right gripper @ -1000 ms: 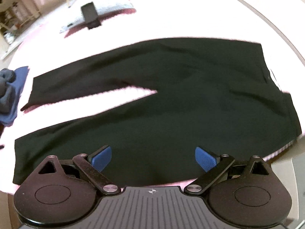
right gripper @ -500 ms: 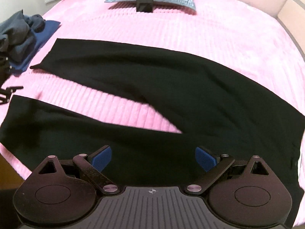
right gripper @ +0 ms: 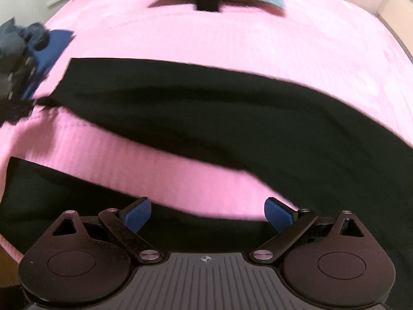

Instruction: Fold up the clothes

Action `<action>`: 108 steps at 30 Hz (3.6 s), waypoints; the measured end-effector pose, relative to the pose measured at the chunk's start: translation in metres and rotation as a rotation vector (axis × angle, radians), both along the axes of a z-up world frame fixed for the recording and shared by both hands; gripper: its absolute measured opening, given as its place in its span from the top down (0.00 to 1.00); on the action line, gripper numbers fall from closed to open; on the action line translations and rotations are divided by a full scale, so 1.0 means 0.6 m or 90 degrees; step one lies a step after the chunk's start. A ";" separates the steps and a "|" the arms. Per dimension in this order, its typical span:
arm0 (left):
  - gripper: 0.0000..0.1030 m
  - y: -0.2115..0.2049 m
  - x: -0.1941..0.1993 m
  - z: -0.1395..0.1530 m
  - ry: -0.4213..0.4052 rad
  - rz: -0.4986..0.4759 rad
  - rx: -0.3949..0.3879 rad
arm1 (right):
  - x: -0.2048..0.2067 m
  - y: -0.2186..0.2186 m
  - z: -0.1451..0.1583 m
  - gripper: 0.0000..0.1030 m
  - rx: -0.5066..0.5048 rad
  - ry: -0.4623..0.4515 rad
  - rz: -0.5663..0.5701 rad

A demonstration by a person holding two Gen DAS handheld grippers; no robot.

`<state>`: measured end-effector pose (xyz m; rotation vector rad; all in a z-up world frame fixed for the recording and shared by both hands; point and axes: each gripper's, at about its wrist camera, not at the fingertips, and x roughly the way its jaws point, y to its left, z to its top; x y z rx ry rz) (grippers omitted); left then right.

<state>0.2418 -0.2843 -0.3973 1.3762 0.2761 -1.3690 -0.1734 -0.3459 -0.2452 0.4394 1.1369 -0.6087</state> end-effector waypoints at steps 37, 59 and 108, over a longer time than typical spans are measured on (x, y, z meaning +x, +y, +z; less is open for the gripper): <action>0.65 -0.184 0.107 -0.013 -0.062 0.152 -0.008 | 0.029 -0.175 -0.150 0.06 0.061 -0.070 -0.143; 0.34 0.029 -0.191 0.181 0.232 0.065 0.068 | -0.152 0.057 0.067 0.00 0.000 -0.029 -0.349; 0.05 0.404 -0.265 0.318 0.226 0.245 0.020 | -0.266 0.381 0.222 0.00 -0.074 0.076 -0.294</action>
